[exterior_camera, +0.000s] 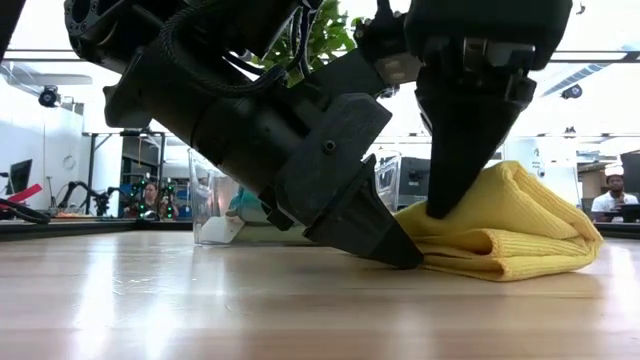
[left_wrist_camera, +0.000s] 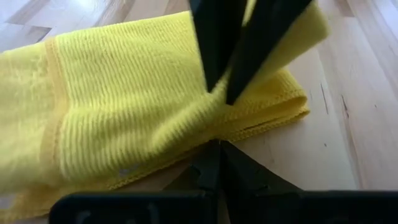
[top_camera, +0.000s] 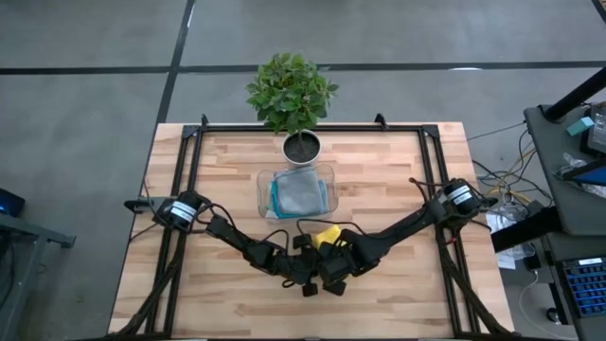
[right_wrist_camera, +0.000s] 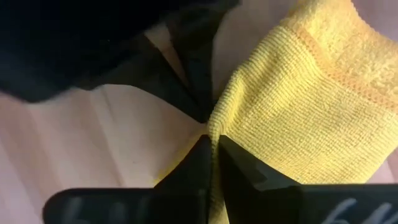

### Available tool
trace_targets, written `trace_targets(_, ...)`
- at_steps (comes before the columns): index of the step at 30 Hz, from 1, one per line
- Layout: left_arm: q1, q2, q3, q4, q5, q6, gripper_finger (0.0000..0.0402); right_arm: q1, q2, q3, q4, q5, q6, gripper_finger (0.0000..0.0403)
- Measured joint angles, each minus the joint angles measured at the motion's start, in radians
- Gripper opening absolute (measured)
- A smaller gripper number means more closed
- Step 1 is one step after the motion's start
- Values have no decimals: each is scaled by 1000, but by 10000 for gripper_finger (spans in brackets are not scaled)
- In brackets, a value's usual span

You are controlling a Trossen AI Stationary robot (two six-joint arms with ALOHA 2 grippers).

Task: Fold microfiber towels
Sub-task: Fold the yellow microfiber cloth

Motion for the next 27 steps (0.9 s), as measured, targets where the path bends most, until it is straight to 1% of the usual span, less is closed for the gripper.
trace_targets(8, -1, 0, -1, 0, -3, 0, 0, 0, -3, -3, 46, -1, 2, 13)
trace_targets(10, 0, 0, 0, -1, 2, 0, 0, 0, -3, -5, 89, -3, 0, 13)
trace_targets(15, 0, 0, 2, -3, 2, 1, 0, 0, -3, -25, 124, 1, 13, 17)
trace_targets(18, -3, -7, 2, -7, 2, 0, 0, 0, -3, -30, 127, 9, 16, 35)
trace_targets(21, -8, -24, 0, -30, 16, 0, 0, 0, -4, -31, 127, 10, 16, 63)
trace_targets(27, -9, -58, -1, -72, 105, -8, 0, -1, -27, -25, 115, 4, -29, 123)
